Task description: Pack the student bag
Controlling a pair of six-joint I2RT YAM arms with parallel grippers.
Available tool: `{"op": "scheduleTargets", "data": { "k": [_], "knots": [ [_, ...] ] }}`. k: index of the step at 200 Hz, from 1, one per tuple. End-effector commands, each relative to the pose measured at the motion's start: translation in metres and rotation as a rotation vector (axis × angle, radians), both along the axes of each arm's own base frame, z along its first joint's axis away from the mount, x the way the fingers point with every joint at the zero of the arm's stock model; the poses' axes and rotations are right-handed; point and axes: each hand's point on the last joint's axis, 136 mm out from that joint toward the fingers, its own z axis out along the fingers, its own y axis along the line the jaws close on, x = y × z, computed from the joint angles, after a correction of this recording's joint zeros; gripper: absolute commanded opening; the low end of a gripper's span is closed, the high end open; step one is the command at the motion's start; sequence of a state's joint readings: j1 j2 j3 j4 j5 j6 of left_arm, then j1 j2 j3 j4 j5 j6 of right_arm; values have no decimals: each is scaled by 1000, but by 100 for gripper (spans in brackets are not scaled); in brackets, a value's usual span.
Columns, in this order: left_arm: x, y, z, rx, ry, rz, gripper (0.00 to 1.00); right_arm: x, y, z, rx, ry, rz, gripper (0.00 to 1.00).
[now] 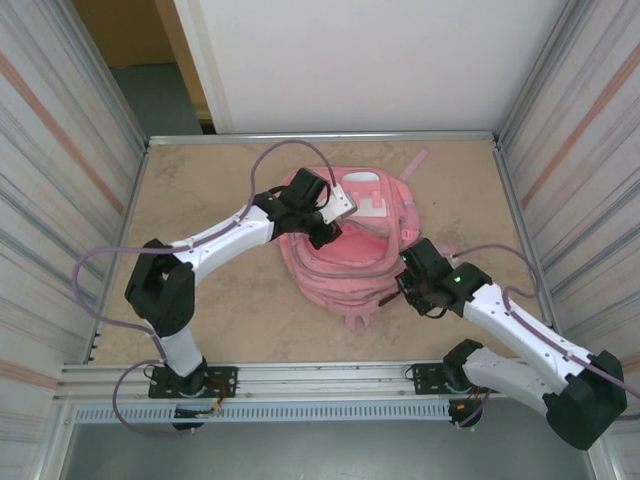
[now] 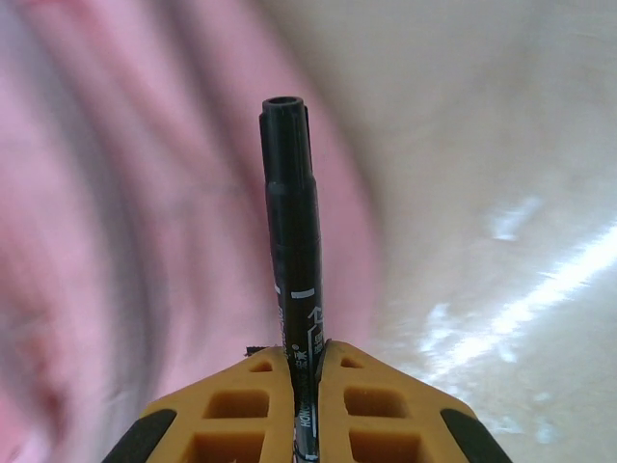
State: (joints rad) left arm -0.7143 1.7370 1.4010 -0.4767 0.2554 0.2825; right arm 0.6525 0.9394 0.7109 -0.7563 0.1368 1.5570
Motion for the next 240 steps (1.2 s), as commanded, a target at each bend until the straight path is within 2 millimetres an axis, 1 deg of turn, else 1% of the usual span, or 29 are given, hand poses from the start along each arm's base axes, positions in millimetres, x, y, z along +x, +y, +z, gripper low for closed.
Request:
{"op": "scheduleTargets", "data": {
  "k": [1, 20, 29, 39, 42, 50, 65, 84, 97, 111, 131, 140, 148, 159, 177, 205, 218, 229, 240],
  "knots": [
    [-10, -7, 59, -166, 10, -15, 0, 32, 16, 51, -157, -266, 283, 0],
    [-10, -4, 57, -169, 26, -7, 0, 45, 30, 84, -305, -411, 544, 0],
    [-12, -3, 56, -181, 45, -3, 0, 47, 39, 94, -335, -454, 648, 0],
    [-16, -5, 57, -211, 73, -17, 0, 45, 56, 107, -350, -514, 809, 0],
    [-18, -5, 58, -220, 82, -22, 0, 45, 63, 103, -357, -506, 867, 0],
    [-22, -7, 60, -243, 99, -33, 0, 43, 73, 105, -380, -517, 978, 0],
    [-26, -8, 65, -279, 124, -39, 0, 43, 88, 105, -447, -526, 1140, 0],
    [-23, -7, 69, -316, 157, -1, 0, 44, 102, 101, -535, -547, 1328, 0],
    [-26, -8, 74, -351, 204, -3, 0, 51, 102, 98, -614, -539, 1393, 0],
    [-27, -8, 77, -377, 247, -4, 0, 53, 104, 95, -702, -560, 1485, 0],
    [-28, -7, 73, -378, 279, 10, 0, 56, 109, 85, -919, -614, 1629, 0],
    [-31, -8, 71, -383, 297, 5, 0, 55, 112, 79, -988, -623, 1696, 0],
    [-33, -9, 71, -388, 309, -4, 0, 58, 111, 76, -1034, -624, 1718, 0],
    [-35, -8, 70, -385, 311, -9, 0, 61, 110, 73, -1080, -625, 1743, 0],
    [-37, -5, 65, -367, 311, -11, 0, 62, 115, 67, -1123, -648, 1816, 0],
    [-40, -5, 64, -364, 323, -19, 0, 67, 117, 67, -1189, -635, 1872, 0],
    [-41, -4, 65, -361, 319, -19, 1, 62, 119, 59, -1214, -621, 1953, 0],
    [-39, -4, 65, -360, 315, -13, 1, 56, 118, 48, -1233, -602, 2050, 0],
    [-39, -5, 65, -368, 322, -15, 2, 59, 115, 44, -1291, -580, 2062, 0]
  ]
}}
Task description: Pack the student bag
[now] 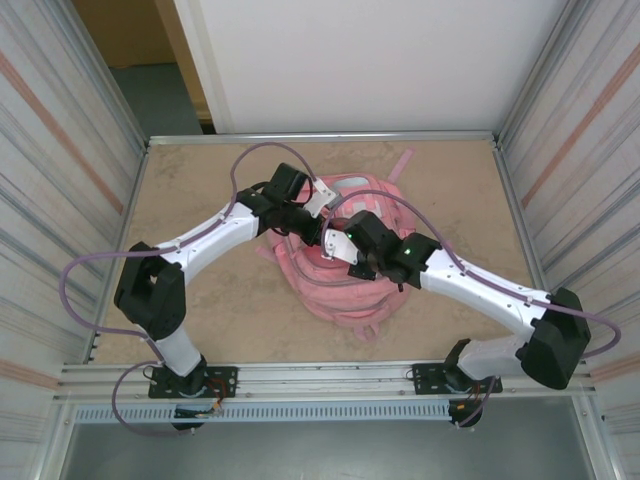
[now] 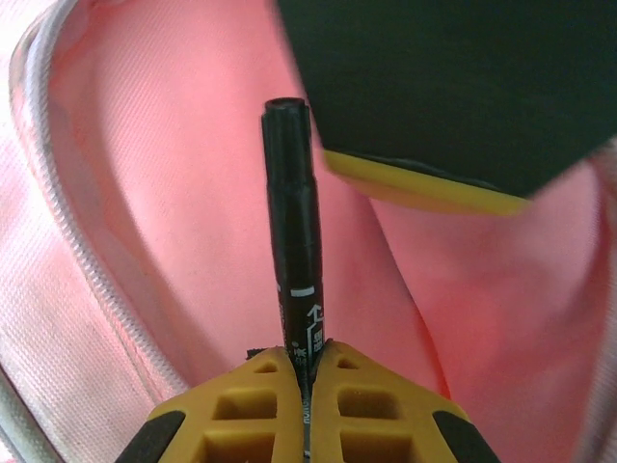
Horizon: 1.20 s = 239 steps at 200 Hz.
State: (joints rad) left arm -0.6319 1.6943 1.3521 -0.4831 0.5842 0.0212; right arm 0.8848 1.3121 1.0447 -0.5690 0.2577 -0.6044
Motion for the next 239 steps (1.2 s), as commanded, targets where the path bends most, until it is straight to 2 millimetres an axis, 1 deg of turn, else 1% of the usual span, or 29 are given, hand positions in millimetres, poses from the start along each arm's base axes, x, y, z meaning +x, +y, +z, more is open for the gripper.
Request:
{"op": "scheduleTargets", "data": {
  "k": [1, 10, 40, 55, 72, 80, 92, 99, 117, 122, 131, 146, 161, 186, 195, 214, 222, 226, 239],
  "knots": [
    [-13, -8, 49, -138, -35, -57, 2, 4, -5, -11, -154, -62, 98, 0],
    [-15, -10, 49, -146, -28, -67, 2, 4, -5, -10, -171, -68, 100, 0],
    [-17, -12, 43, -139, -16, -77, 2, 0, 6, -5, -225, -101, 178, 0],
    [-18, -13, 43, -141, -10, -80, 2, 0, 6, -7, -274, -110, 192, 0],
    [-19, -11, 42, -134, -14, -76, 2, -2, 7, -9, -289, -89, 207, 0],
    [-19, -10, 42, -132, -17, -74, 3, -3, 7, -11, -289, -75, 215, 3],
    [-20, -10, 42, -135, -16, -74, 6, -3, 5, -14, -284, -56, 209, 14],
    [-21, -9, 42, -136, -17, -74, 9, -1, 2, -15, -281, -53, 192, 19],
    [-21, -5, 43, -135, -20, -64, 16, 1, 0, -14, -237, -30, 151, 26],
    [-20, -4, 43, -135, -22, -58, 18, -2, 2, -12, -205, -11, 151, 27],
    [-18, -2, 42, -132, -24, -40, 26, -12, 7, -9, -139, 36, 157, 30],
    [-15, 2, 41, -128, -19, -10, 33, -28, 13, 0, -36, 107, 156, 33],
    [-13, 6, 43, -135, -7, 8, 34, -41, 15, 8, 38, 142, 153, 35],
    [-13, 11, 42, -152, -30, 30, 37, -61, 13, 20, 137, 188, 144, 43],
    [-13, 14, 41, -147, -36, 34, 37, -64, 12, 21, 157, 207, 129, 45],
    [-10, 31, 38, -114, -40, 83, 38, -67, 9, 6, 109, 257, 116, 44],
    [-8, 39, 37, -108, -39, 111, 38, -68, 8, 6, 93, 272, 107, 44],
    [-8, 43, 37, -110, -38, 126, 39, -69, 9, 8, 98, 280, 104, 44],
    [-1, 58, 36, -111, -46, 211, 41, -76, 18, 25, 188, 322, 109, 44]
  ]
}}
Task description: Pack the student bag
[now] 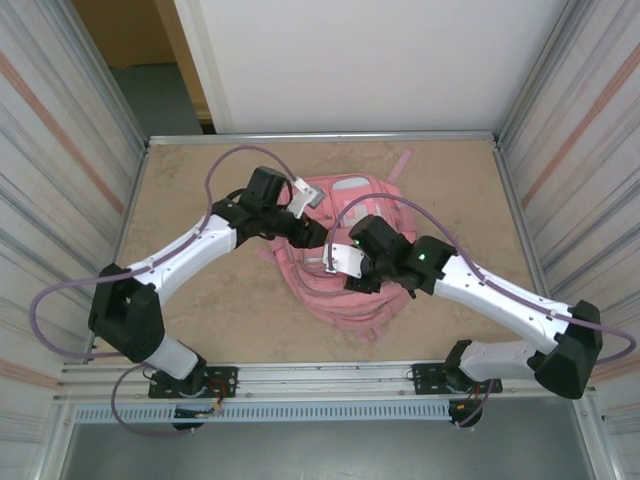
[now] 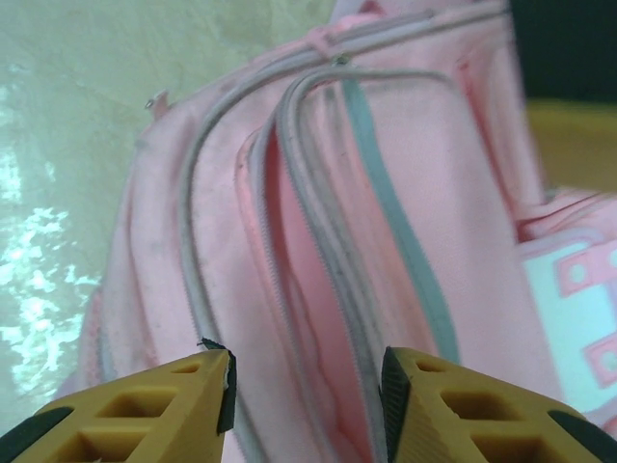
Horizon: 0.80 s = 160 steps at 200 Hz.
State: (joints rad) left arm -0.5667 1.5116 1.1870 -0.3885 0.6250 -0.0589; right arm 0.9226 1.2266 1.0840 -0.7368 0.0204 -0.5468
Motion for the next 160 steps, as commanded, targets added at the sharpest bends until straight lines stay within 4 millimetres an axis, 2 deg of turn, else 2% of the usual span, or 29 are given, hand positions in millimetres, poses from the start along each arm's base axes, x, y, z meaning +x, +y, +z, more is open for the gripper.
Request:
{"op": "scheduleTargets", "data": {
  "k": [1, 16, 29, 48, 62, 84, 98, 129, 138, 151, 160],
  "knots": [
    [8, 27, 11, -13, -24, 133, 41, -19, 8, 13, 77, 134, -21, 44],
    [23, 52, -4, 38, 11, 338, 45, -28, 22, 37, 240, 213, -42, 45],
    [28, 71, -22, 83, 68, 458, 46, -29, 31, 51, 352, 259, -110, 48],
    [20, 80, -49, 128, 187, 502, 47, -29, 39, 61, 423, 323, -275, 49],
    [10, 80, -63, 183, 290, 486, 48, -26, 37, 57, 433, 353, -397, 49],
    [4, 67, -85, 202, 443, 453, 48, -2, 12, 44, 418, 266, -627, 49],
    [0, 60, -99, 221, 541, 423, 53, 12, -5, 38, 427, 203, -740, 49],
    [-1, 49, -110, 228, 570, 400, 50, 18, -19, 5, 441, 317, -886, 48],
    [-1, 48, -109, 221, 567, 397, 48, 24, -36, -10, 411, 322, -1001, 48],
    [0, 47, -109, 207, 556, 396, 47, 36, -75, -33, 360, 347, -1268, 49],
    [3, 47, -109, 206, 551, 400, 45, 37, -89, -47, 331, 407, -1376, 49]
  ]
}}
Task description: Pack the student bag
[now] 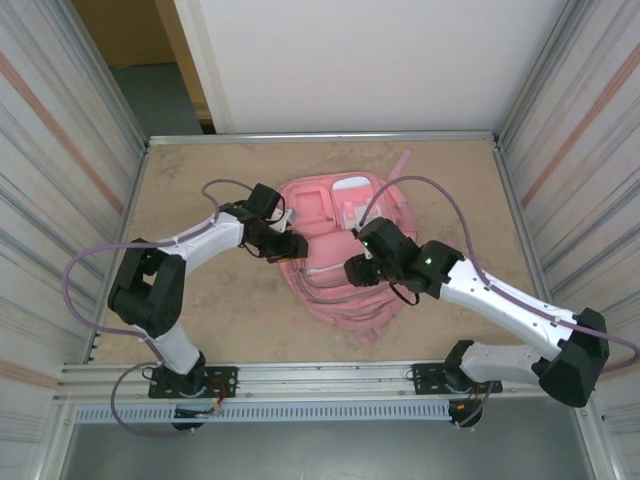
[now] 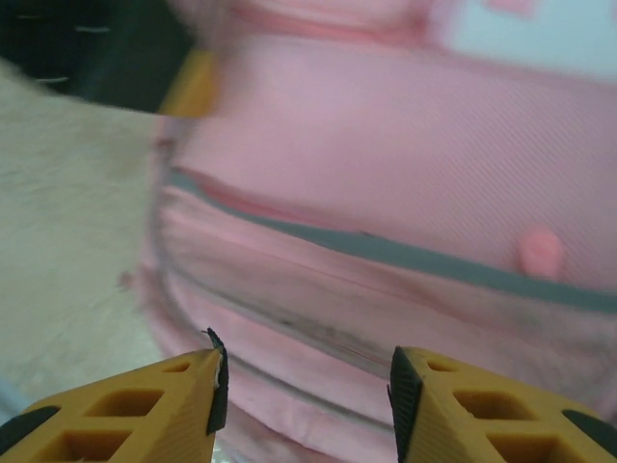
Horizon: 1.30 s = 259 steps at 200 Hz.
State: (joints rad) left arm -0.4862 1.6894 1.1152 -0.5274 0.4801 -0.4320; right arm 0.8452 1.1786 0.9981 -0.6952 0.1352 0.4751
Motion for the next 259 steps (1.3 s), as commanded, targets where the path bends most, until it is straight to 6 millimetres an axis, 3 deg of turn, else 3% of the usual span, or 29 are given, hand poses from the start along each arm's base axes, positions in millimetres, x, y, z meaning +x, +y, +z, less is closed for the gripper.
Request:
{"op": "scheduleTargets", "data": {
  "k": [1, 20, 87, 107, 137, 167, 189, 217, 259],
  "knots": [
    [-4, -10, 11, -48, 13, -12, 45, 11, -51, -36, -38, 179, -373, 49],
    [0, -12, 11, -61, 30, 8, 43, 15, -61, -51, -34, 244, -452, 49],
    [4, -42, 40, -192, 23, -32, 45, 43, -58, -58, 60, 236, -406, 46],
    [4, -34, 42, -150, 10, -17, 46, 45, -61, -59, 86, 250, -403, 45],
    [-3, -13, 47, -24, -25, 3, 48, 46, -71, -48, 139, 242, -423, 51],
    [-5, -14, 57, -54, -57, 26, 50, 46, -85, -32, 199, 225, -446, 53],
    [-3, -22, 47, -66, -27, 24, 50, 47, -98, -35, 209, 230, -476, 54],
    [-1, -45, 42, -116, -18, -17, 50, 48, -111, -48, 261, 281, -513, 53],
    [5, -60, 26, -142, 23, -26, 47, 51, -99, -66, 327, 365, -437, 52]
  ]
}}
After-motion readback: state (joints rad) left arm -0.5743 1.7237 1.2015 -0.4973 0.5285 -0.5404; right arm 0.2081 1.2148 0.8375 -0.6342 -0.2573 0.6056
